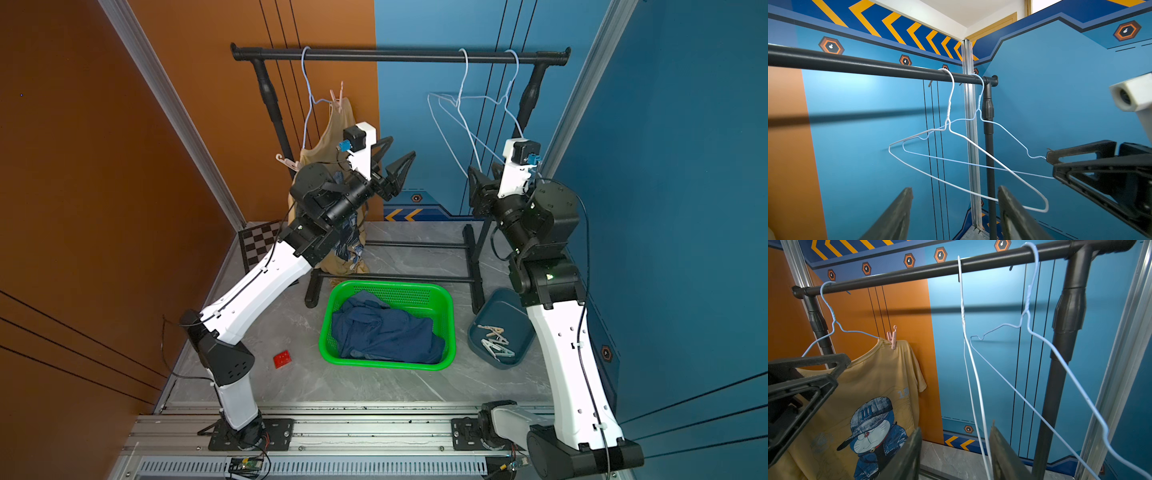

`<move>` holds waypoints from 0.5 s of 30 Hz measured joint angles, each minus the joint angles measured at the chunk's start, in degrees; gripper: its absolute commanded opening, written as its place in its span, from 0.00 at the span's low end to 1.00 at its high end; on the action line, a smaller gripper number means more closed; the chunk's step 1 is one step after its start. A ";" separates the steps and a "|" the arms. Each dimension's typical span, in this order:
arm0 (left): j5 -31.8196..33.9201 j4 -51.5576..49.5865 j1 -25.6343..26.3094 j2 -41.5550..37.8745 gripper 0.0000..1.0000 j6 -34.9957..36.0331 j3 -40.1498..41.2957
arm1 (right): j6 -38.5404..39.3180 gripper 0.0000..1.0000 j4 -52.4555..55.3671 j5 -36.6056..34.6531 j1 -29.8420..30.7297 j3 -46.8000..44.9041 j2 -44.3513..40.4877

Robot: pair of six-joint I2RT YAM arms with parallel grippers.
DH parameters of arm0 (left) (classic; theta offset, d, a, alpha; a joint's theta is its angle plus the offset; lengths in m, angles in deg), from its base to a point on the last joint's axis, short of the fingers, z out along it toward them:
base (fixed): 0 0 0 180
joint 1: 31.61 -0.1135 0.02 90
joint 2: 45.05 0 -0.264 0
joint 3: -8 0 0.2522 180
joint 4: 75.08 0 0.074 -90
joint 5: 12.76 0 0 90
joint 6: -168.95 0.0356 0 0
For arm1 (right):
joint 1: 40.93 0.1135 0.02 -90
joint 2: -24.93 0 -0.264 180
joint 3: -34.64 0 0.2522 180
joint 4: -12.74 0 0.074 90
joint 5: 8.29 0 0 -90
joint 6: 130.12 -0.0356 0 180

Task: Remove the clothespins securing t-shirts to the hanger
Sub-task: Place the hanger on the clothes rail.

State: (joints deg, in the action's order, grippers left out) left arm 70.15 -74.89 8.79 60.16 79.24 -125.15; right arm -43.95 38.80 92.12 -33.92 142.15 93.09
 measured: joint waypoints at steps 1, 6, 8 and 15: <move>0.00 -0.02 0.00 -0.72 0.67 0.00 0.90 | 0.13 0.60 0.44 -0.09 -0.07 -0.11 -0.76; 0.11 -0.02 0.35 -5.09 0.67 -0.15 5.51 | 1.09 0.64 2.40 -0.96 -0.31 -1.68 -5.18; 0.31 -0.02 0.74 -7.41 0.67 -0.13 7.72 | 1.31 0.65 3.41 -1.62 -0.35 -2.34 -7.13; 2.47 0.11 2.58 -17.42 0.69 0.52 17.66 | 1.49 0.66 7.37 -2.05 -0.39 -2.89 -12.04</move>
State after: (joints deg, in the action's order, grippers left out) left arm 72.62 -74.78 11.37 42.74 79.77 -107.49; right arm -42.47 46.16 90.07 -34.32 139.27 81.05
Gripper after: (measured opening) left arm 0.676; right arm 0.653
